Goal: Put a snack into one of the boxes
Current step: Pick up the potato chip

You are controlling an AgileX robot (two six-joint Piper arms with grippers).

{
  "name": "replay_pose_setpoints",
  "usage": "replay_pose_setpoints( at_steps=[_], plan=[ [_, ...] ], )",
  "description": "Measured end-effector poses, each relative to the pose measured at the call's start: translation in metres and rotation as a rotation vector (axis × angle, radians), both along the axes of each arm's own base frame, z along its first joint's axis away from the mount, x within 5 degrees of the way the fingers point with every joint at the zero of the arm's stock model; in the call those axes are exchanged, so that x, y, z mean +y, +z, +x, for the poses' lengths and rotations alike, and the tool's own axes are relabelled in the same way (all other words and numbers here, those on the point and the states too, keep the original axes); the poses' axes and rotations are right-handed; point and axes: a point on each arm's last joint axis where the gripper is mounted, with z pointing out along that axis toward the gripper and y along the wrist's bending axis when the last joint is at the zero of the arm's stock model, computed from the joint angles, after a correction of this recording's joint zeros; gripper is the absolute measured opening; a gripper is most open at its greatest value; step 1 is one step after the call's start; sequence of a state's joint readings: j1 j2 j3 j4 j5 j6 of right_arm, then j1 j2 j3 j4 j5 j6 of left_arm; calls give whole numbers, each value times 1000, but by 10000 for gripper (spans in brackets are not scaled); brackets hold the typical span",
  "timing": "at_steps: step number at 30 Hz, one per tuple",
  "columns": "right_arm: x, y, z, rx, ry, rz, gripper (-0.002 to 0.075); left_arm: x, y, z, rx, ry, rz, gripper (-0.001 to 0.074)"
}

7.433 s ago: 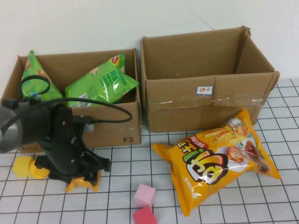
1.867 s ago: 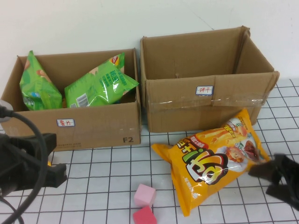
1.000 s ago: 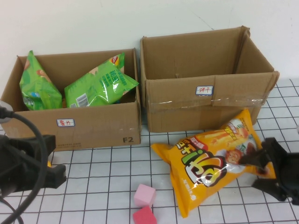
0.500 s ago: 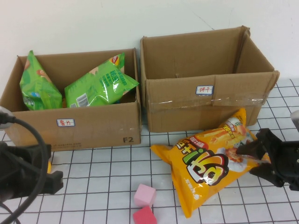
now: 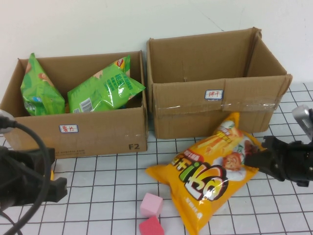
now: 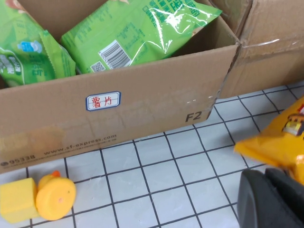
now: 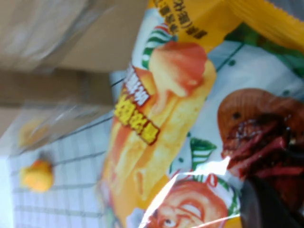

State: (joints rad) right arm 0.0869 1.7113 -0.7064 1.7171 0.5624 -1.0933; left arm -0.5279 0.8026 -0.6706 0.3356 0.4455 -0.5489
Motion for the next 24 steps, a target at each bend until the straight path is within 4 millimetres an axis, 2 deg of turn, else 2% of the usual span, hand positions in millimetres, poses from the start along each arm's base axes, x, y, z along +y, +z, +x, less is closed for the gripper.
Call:
replay_pose_setpoints(
  at_steps=[10, 16, 17, 24],
  plan=[
    [13, 18, -8, -94, 159, 121, 6, 0, -1, 0, -3, -10, 26, -1],
    [14, 48, -16, -202, 198, 148, 1, 2, 1, -3, -11, -8, 21, -1],
    [15, 58, -20, -236, 210, 157, 0, 4, 4, -5, -28, -8, 17, -1],
    [16, 91, -28, -355, 253, 174, 0, 15, 21, -23, -152, -14, -19, -1]
  ],
)
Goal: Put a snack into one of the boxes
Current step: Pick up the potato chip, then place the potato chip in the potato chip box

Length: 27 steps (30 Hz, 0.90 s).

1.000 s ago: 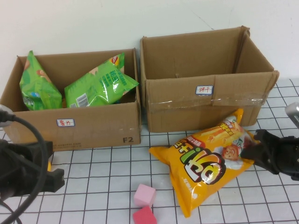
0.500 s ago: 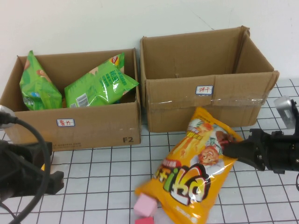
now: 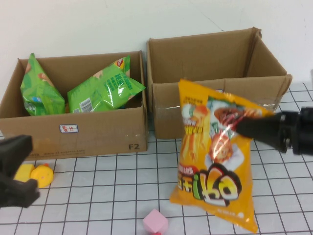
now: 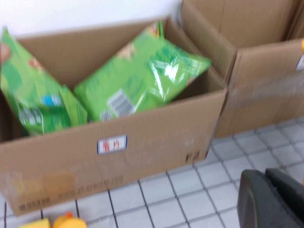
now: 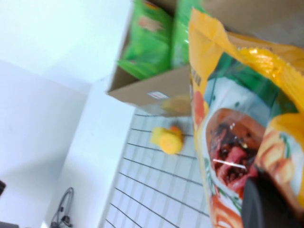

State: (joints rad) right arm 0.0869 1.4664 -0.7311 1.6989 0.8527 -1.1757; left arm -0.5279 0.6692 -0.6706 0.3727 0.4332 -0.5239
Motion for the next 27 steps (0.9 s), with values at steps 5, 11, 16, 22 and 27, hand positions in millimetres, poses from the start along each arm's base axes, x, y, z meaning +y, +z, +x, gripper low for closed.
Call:
replay_pose_setpoints(
  at_steps=[5, 11, 16, 22, 27],
  plan=[
    [3, 38, 5, -111, 28, 41, 0, 8, 9, -12, -67, 2, -17, -1],
    [13, 87, 19, -246, 37, 65, 0, 18, 9, -23, -61, 34, 0, -1],
    [29, 119, 34, -359, -31, 23, 0, 32, 5, -34, -22, 96, 64, -1],
    [68, 138, 65, -428, -22, 17, 0, 45, 2, -44, 10, 160, 121, -1],
    [112, 137, 96, -451, 11, 29, 0, 49, -2, -46, 49, 188, 148, -1]
  ],
)
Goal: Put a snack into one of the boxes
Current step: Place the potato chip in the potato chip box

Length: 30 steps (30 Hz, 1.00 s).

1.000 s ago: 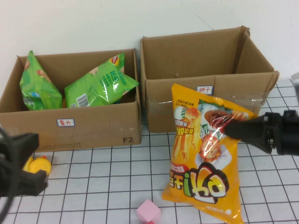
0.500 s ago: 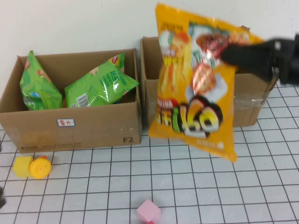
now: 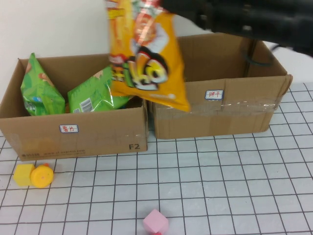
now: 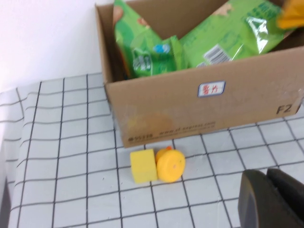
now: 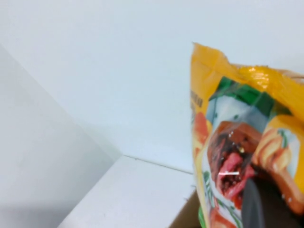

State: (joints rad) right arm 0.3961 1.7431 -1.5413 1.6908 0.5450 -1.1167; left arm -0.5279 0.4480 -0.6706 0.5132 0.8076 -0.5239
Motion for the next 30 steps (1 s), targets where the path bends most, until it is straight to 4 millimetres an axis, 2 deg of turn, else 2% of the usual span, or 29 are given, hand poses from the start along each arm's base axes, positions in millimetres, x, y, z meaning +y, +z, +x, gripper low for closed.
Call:
replay_pose_setpoints(
  at_steps=[7, 15, 19, 24, 27, 30],
  plan=[
    [53, -6, 37, 31, -33, 57, 0, 2, -2, -1, 26, 16, 12, -1],
    [106, -42, 65, 161, -76, 136, 0, 2, -2, -1, 29, 18, 12, -1],
    [119, -55, 72, 180, -78, 145, 0, 2, -2, -1, 28, 19, 14, -1],
    [124, -75, 80, 193, -99, 121, 4, 2, -3, -1, 31, 22, 17, -1],
    [125, -86, 83, 159, -97, 76, 64, 3, -2, -1, 27, 23, 20, -1],
    [127, -90, 83, 105, -67, 33, 243, 3, -2, -1, 27, 23, 20, -1]
  ],
)
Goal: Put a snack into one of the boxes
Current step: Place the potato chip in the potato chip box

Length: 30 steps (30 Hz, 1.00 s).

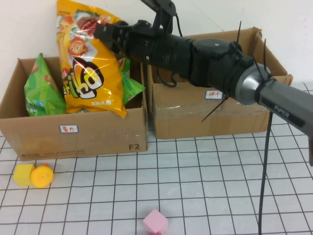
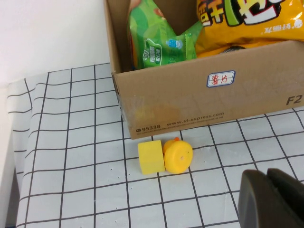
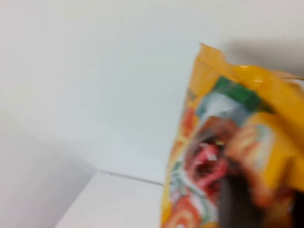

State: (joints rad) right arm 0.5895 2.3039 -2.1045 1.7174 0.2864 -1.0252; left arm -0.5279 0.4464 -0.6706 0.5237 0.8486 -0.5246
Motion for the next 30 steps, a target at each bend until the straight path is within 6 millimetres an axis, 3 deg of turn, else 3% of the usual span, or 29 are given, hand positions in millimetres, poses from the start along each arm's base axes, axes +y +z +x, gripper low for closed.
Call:
replay_pose_setpoints(
  at_steps=[1, 4, 8, 11, 15, 22, 26, 30],
  plan=[
    [1, -1, -1, -25, 17, -16, 403, 0, 0, 0, 0, 0, 1, -1],
    [1, 0, -1, -65, 35, -40, 578, 0, 0, 0, 3, 0, 6, -1],
    [-7, 0, 3, -92, 50, -50, 624, 2, -2, -1, 26, 18, 21, -1],
    [-16, 7, 7, -117, 38, -54, 561, 4, -4, -2, 50, 32, 29, -1],
    [-28, 25, 7, -212, 35, -83, 378, 5, -5, -2, 62, 38, 34, -1],
    [-33, 56, -10, -390, 154, -97, 67, 5, -2, -1, 21, 33, 43, -1],
    [-36, 79, -28, -482, 225, -160, 17, 4, 3, 1, -37, 36, 18, -1],
    [-49, 102, -52, -553, 304, -404, 9, 3, 6, 2, -69, 42, -19, -1]
  ],
)
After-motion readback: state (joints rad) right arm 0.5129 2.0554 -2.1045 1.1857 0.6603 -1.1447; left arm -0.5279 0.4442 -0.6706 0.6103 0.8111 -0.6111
